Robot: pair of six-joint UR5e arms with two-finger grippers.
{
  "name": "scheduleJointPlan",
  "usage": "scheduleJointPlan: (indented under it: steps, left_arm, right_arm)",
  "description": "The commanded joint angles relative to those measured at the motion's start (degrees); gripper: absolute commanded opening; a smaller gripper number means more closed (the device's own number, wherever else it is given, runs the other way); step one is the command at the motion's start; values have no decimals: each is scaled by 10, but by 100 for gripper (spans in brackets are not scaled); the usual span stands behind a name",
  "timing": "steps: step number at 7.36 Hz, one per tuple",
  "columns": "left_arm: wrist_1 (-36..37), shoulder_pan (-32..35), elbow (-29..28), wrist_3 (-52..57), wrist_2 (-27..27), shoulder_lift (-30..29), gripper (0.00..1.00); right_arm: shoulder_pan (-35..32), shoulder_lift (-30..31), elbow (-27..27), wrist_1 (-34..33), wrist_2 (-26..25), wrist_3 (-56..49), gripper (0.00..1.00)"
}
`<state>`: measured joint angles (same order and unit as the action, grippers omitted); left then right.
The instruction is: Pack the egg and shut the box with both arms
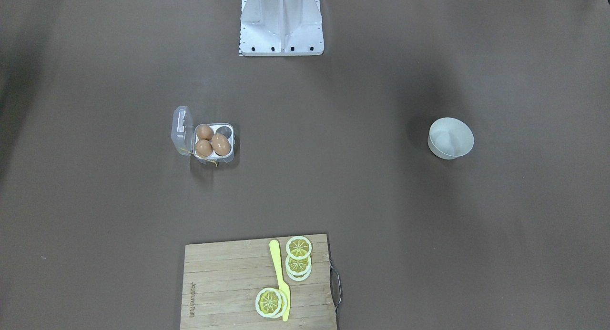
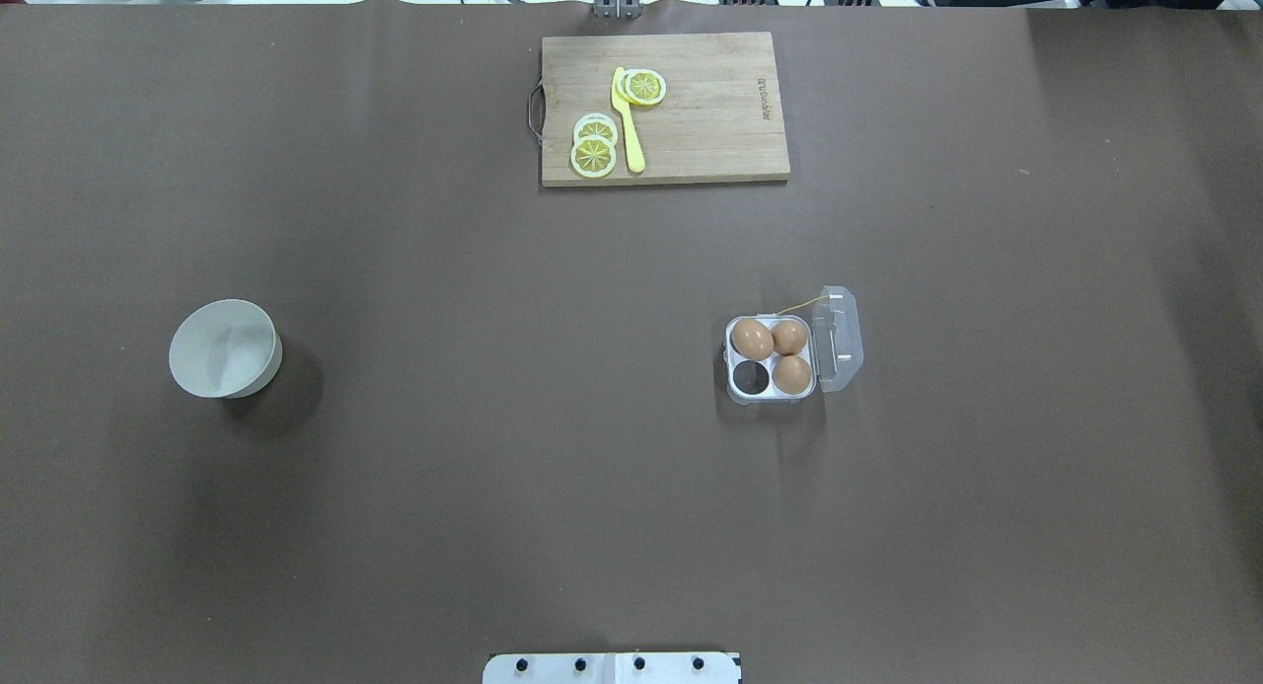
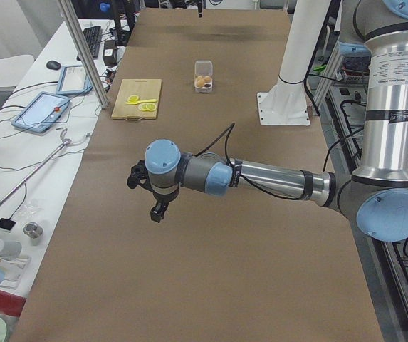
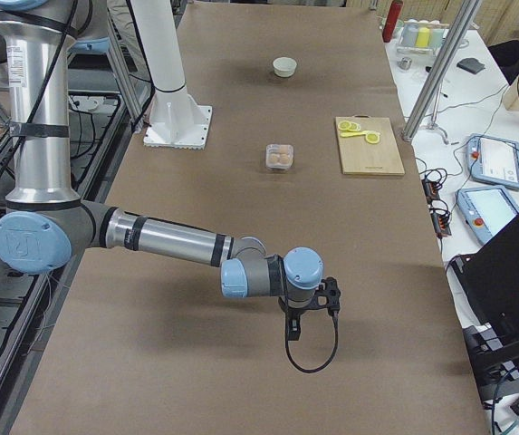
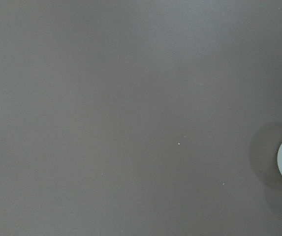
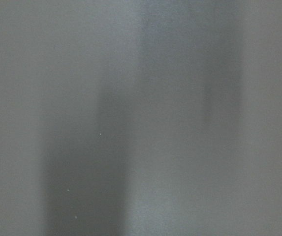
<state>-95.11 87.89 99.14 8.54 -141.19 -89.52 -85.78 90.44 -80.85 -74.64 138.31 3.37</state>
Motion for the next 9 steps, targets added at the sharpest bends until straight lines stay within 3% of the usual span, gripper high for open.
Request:
scheduleJointPlan:
  steps: [1, 3, 4, 5, 7, 9]
  left_arm:
    - [2, 5, 3, 1, 1, 0, 97]
    - [2, 11, 5, 1, 1, 0, 97]
    - [2, 15, 6, 1, 1, 0, 97]
    - [2, 17, 10, 1, 0, 0, 97]
    - [2, 19, 12, 1, 0, 0, 97]
    - [2, 19, 12, 1, 0, 2, 97]
  right_arm:
    - [1, -34, 8, -4, 110, 7, 63]
    - [13, -58, 39, -4, 215, 21, 44]
    - [18, -67, 46, -1, 273, 32, 27]
    - [36, -70, 38, 4, 295, 48, 18]
    - [72, -94, 23, 4, 295, 86, 12]
    - [103, -125, 4, 3, 294, 134, 12]
